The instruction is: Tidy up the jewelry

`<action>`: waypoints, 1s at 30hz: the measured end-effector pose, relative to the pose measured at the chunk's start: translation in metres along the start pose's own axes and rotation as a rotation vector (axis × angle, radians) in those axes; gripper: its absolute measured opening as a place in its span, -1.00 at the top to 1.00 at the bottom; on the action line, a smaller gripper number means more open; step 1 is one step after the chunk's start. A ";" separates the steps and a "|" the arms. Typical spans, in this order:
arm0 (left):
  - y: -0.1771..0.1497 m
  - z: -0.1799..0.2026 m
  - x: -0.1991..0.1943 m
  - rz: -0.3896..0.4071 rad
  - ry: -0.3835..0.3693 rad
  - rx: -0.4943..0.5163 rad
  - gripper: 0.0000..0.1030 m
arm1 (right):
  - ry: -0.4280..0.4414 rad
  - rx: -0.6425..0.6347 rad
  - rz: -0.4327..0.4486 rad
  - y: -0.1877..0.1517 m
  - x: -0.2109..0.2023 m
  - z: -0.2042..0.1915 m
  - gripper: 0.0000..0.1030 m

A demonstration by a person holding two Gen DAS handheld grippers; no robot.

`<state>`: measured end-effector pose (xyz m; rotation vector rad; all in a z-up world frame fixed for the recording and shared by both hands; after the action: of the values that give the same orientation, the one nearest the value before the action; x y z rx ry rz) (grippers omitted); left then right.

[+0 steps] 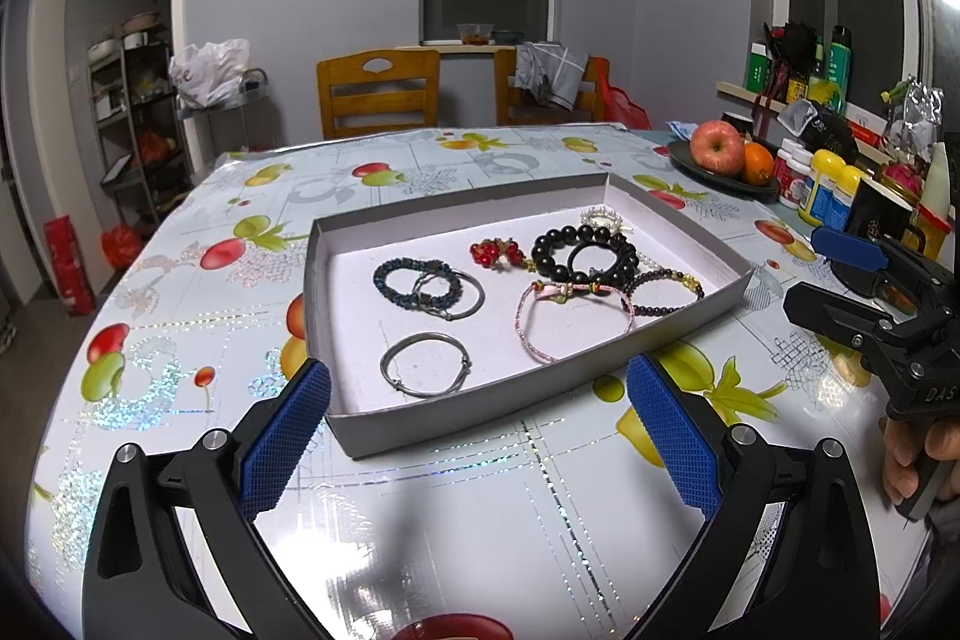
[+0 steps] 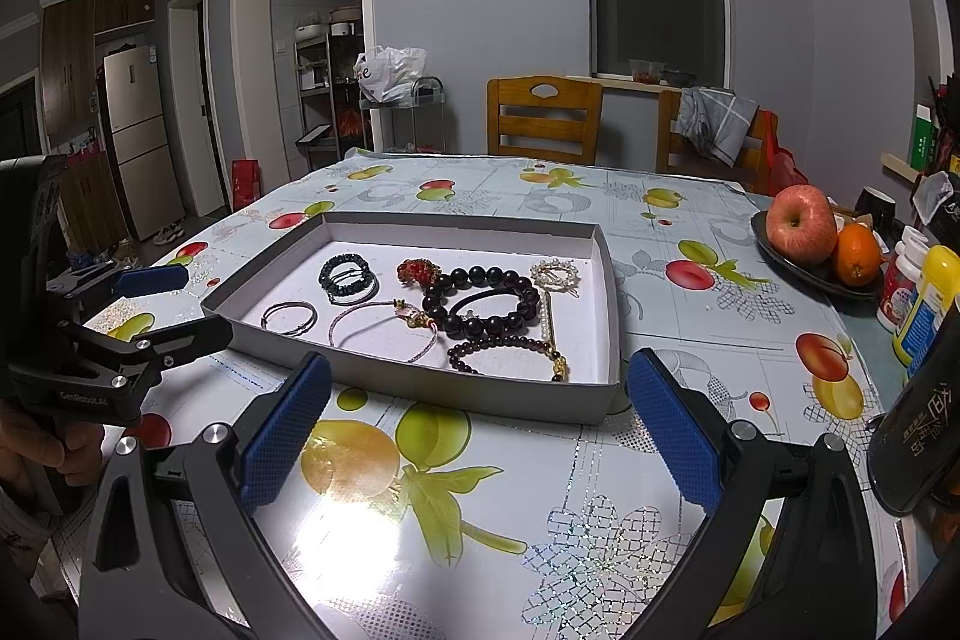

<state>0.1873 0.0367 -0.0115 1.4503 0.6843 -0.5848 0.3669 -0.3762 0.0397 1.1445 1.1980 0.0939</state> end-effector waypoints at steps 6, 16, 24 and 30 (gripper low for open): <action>0.000 0.000 0.000 0.000 -0.001 -0.001 -0.91 | 0.000 0.001 0.000 0.000 0.000 0.000 -0.89; 0.000 0.000 0.000 -0.001 -0.002 -0.002 -0.91 | 0.000 0.001 0.000 0.000 0.000 0.000 -0.89; 0.000 0.000 0.000 -0.002 -0.002 -0.002 -0.91 | 0.000 0.001 0.000 0.000 0.000 0.000 -0.89; -0.001 -0.003 0.003 -0.012 -0.004 -0.015 -0.91 | 0.000 0.002 0.000 0.000 0.000 0.000 -0.89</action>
<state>0.1878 0.0399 -0.0145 1.4311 0.6938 -0.5907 0.3670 -0.3764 0.0393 1.1460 1.1982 0.0930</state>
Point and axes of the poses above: each gripper's, at about its wrist camera, not at the fingertips, and x roughly the way its jaws point, z to its right, y to its top, the point moved 8 cm from there along x, roughly the way its jaws point, and after that the axes turned 13 degrees about -z, right-handed, at the moved point
